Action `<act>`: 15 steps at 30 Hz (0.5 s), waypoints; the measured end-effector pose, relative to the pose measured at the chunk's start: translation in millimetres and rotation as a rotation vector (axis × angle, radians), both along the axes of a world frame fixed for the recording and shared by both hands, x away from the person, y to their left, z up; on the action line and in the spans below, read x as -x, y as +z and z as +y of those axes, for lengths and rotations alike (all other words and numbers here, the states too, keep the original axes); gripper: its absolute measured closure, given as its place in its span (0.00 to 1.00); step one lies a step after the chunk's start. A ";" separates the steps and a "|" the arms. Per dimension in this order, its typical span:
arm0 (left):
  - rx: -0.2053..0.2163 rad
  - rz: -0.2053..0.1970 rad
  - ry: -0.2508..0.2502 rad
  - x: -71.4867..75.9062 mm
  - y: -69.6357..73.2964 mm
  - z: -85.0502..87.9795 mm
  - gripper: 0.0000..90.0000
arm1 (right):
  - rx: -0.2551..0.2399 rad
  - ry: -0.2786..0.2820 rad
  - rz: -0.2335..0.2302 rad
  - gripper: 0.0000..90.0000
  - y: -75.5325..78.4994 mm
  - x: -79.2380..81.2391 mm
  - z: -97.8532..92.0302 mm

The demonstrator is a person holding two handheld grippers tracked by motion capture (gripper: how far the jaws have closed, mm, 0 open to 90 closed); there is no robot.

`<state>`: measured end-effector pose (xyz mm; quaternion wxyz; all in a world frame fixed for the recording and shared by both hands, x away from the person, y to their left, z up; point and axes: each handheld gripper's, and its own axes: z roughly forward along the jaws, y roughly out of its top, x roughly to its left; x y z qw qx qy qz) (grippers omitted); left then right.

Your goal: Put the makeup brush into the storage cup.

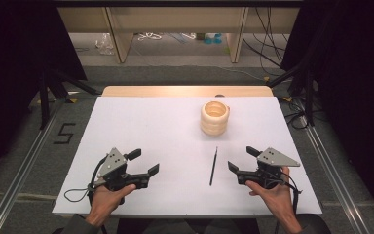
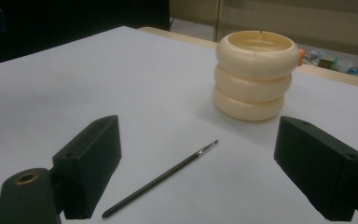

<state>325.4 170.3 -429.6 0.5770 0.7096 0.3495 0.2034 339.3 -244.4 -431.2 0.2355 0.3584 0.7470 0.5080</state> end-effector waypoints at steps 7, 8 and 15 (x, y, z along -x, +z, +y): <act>-0.001 0.005 0.006 -0.8 -0.1 -0.7 0.18 | 0.007 -0.006 0.017 0.18 -3.0 -2.2 -0.2; -0.002 0.005 0.004 -1.6 0.0 -1.4 0.18 | 0.024 -0.002 0.041 0.18 -3.0 -2.7 -0.9; -0.001 0.004 0.004 -1.4 0.1 -0.2 0.18 | 0.034 0.006 0.064 0.19 -5.1 -5.7 1.9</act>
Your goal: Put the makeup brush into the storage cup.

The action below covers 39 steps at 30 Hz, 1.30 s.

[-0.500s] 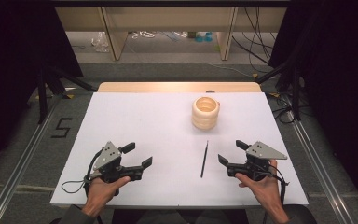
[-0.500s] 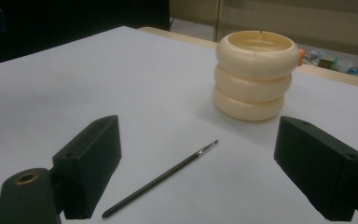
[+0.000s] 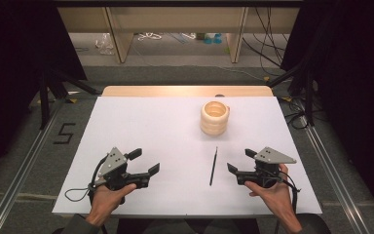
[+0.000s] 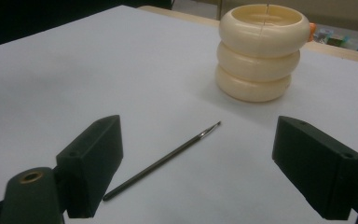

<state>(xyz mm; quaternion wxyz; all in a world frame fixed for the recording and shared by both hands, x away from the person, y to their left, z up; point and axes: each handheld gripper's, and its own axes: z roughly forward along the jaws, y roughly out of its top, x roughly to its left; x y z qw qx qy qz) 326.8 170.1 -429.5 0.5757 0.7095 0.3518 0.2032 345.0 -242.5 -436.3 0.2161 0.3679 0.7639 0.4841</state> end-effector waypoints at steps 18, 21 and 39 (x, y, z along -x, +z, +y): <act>-0.001 0.014 0.008 -1.4 -1.9 -0.5 0.18 | 0.074 0.042 0.141 0.24 0.0 -13.6 17.4; 0.000 0.013 0.006 -2.7 -2.6 -0.9 0.18 | 0.094 0.024 0.165 0.22 0.9 -21.4 21.4; -0.002 0.015 0.003 -2.7 -2.6 -1.1 0.18 | 0.206 0.000 0.336 0.27 -2.9 -61.5 38.1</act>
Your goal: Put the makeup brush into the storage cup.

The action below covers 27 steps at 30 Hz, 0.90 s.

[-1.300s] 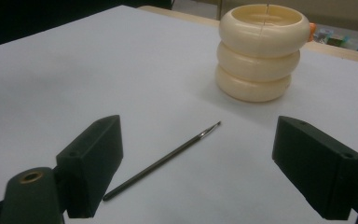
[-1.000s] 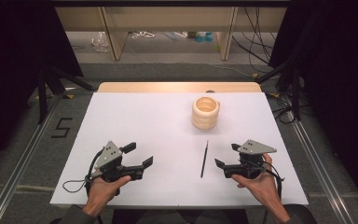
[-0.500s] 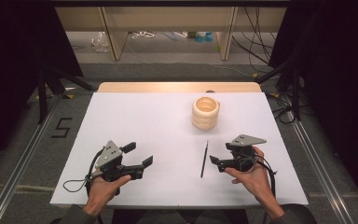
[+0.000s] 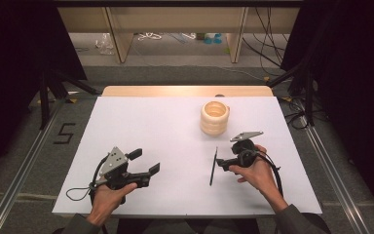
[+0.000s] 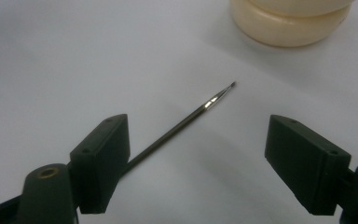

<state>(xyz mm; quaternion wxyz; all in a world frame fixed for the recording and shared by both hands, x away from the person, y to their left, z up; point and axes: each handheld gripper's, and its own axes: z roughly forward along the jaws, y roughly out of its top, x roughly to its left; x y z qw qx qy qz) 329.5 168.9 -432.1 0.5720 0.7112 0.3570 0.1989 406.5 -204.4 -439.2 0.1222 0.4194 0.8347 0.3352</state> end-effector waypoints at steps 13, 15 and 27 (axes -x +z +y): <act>0.000 0.001 0.002 0.3 0.1 -0.4 0.18 | 0.058 0.026 0.084 0.33 -7.1 -18.3 18.9; -0.001 0.001 0.002 -0.1 0.0 -0.1 0.18 | 0.072 0.028 0.101 0.34 -6.7 -21.0 22.2; 0.003 0.001 0.003 0.2 0.4 0.1 0.18 | 0.112 0.026 0.141 0.36 -11.1 -29.8 29.4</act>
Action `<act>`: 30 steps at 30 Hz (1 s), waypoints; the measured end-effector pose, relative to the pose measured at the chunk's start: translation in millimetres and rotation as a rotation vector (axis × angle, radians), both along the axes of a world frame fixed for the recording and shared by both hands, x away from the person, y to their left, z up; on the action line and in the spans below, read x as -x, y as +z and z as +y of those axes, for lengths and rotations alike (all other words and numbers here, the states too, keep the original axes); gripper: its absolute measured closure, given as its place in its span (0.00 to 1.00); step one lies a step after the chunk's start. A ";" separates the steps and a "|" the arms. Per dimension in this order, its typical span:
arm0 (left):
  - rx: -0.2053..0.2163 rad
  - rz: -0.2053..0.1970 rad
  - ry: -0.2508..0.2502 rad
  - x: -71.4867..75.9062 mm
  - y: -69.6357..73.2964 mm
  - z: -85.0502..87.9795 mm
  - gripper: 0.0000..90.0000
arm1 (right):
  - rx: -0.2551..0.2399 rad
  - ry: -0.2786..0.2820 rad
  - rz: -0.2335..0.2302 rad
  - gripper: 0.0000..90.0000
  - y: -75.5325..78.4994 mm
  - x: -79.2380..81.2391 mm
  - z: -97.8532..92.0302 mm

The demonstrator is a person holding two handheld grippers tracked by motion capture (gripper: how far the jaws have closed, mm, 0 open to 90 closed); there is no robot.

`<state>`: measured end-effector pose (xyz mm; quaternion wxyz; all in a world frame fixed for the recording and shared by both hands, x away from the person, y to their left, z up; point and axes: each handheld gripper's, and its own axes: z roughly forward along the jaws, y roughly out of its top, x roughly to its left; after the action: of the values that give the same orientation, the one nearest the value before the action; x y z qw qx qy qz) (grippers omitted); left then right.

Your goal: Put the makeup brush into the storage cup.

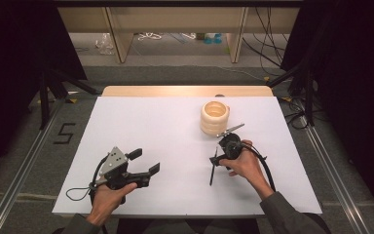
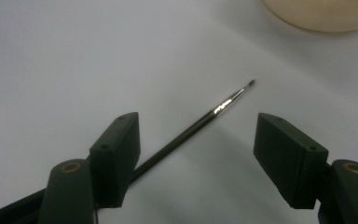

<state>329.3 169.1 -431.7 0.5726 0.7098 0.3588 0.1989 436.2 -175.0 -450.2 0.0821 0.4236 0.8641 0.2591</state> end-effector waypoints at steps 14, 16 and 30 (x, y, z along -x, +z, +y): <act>0.011 -0.005 -0.011 -0.4 -0.4 -0.7 0.18 | 0.027 0.016 0.036 0.37 -1.7 -7.9 4.4; -0.001 0.002 -0.002 0.7 0.3 -0.2 0.18 | 0.033 0.010 0.050 0.37 -1.2 -8.1 6.1; 0.006 0.005 -0.003 1.5 0.4 -1.4 0.18 | 0.064 0.038 0.085 0.40 -4.8 -8.6 12.2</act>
<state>327.8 167.7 -431.3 0.5742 0.7092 0.3595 0.1952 444.8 -162.8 -455.0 0.0538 0.4149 0.8826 0.2144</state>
